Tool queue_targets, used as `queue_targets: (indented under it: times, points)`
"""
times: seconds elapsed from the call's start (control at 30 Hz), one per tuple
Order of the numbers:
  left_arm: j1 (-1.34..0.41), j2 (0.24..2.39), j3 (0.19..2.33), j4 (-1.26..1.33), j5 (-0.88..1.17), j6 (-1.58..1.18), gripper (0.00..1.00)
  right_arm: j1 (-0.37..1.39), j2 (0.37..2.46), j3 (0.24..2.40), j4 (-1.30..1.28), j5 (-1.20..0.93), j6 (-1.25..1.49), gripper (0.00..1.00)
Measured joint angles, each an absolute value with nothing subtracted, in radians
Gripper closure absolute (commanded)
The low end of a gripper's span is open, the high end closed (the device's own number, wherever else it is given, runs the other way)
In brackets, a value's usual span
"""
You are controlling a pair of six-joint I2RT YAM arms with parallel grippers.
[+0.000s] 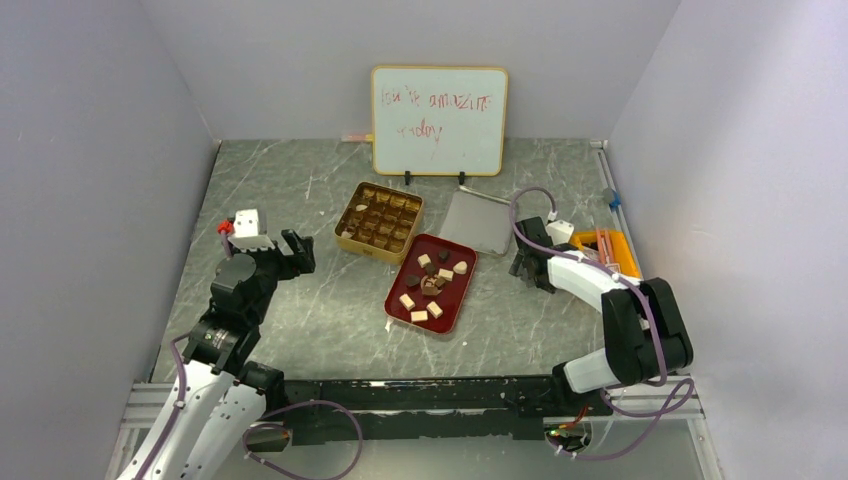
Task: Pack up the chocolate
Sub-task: Pick up the clamp from the center of the board.
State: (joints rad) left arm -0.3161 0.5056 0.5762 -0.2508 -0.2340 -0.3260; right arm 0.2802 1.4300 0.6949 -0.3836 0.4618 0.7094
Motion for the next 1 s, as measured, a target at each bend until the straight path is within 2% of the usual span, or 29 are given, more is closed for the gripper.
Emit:
queue_targets:
  times: [0.4,0.7,0.77,0.8,0.83,0.87,1.0]
  points:
    - [-0.326,0.511,0.576,-0.244,-0.241,-0.307,0.11,0.273,1.49,0.717,-0.347,0.463,0.707,0.29]
    - [-0.332,0.538,0.576,-0.243,-0.255,-0.29,0.11,0.206,1.558,0.767,-0.283,0.42,0.675,0.31]
    - [-0.332,0.542,0.576,-0.242,-0.258,-0.289,0.12,0.193,1.566,0.772,-0.274,0.407,0.67,0.4]
    - [-0.332,0.545,0.576,-0.242,-0.26,-0.289,0.12,0.19,1.568,0.773,-0.271,0.405,0.665,0.52]
    - [-0.332,0.546,0.576,-0.241,-0.26,-0.289,0.12,0.189,1.569,0.774,-0.267,0.402,0.661,0.7]
    - [-0.332,0.547,0.576,-0.239,-0.26,-0.29,0.12,0.188,1.57,0.774,-0.263,0.398,0.655,0.81]
    - [-0.332,0.547,0.576,-0.232,-0.26,-0.29,0.12,0.186,1.571,0.775,-0.26,0.384,0.646,0.86]
